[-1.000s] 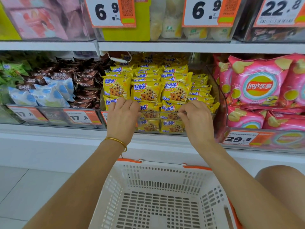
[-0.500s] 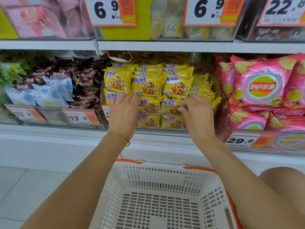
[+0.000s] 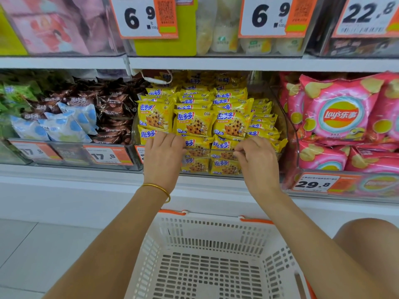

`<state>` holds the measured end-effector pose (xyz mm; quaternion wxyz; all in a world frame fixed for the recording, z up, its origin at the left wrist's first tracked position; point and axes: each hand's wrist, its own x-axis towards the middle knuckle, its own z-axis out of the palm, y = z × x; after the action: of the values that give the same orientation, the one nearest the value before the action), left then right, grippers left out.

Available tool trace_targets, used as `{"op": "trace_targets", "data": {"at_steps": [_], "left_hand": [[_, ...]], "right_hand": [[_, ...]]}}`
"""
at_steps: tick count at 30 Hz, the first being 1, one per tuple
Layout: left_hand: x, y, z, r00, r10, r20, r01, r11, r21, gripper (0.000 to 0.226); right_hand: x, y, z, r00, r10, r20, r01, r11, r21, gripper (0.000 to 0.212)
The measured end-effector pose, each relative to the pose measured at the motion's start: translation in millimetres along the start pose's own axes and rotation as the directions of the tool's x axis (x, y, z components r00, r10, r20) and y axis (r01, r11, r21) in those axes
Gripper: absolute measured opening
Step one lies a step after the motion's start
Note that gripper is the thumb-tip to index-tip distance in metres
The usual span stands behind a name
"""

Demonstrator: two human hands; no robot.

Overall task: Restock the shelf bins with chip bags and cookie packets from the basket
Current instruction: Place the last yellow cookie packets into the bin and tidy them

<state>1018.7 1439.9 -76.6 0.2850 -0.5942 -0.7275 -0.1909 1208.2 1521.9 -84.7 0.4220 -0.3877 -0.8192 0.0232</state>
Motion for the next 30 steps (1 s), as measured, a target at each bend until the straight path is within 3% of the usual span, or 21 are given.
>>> {"op": "trace_targets", "data": {"at_steps": [3,8,10,12,16,25,28,30], "left_hand": [[-2,0,-6,1.0,-0.007,0.004,0.007,1.0,-0.002,0.014],[10,12,-23,0.96,0.101,-0.259,-0.094,0.995,0.041,0.018],[33,21,-25,0.968,0.163,-0.19,-0.15,0.985,0.084,0.031],[55,22,-23,0.993,0.114,-0.022,-0.111,0.987,0.117,0.046],[70,9,-11,0.986,-0.018,0.167,0.0,0.994,0.109,0.06],[71,7,-12,0.99,-0.037,0.139,0.03,0.998,0.054,0.061],[78,21,-15,0.998,-0.001,0.068,-0.002,0.999,0.04,0.059],[85,33,-13,0.996,0.05,0.076,-0.052,0.998,0.024,0.06]], "right_hand": [[3,-4,-5,0.999,0.003,0.043,0.001,0.996,-0.093,0.019],[20,-20,-31,0.99,0.02,-0.138,-0.031,0.997,-0.075,0.013],[42,-26,-25,0.986,0.152,-0.069,-0.153,0.988,-0.014,0.037],[61,-30,-13,0.961,0.274,0.049,-0.275,0.961,0.014,0.06],[71,-30,10,0.942,0.323,0.094,-0.332,0.938,0.097,0.071],[68,-18,-1,0.98,0.196,0.043,-0.199,0.977,0.071,0.07],[88,-15,-7,0.962,0.273,0.023,-0.273,0.949,0.155,0.062],[105,-13,-7,0.932,0.35,0.099,-0.363,0.899,0.243,0.053]]}}
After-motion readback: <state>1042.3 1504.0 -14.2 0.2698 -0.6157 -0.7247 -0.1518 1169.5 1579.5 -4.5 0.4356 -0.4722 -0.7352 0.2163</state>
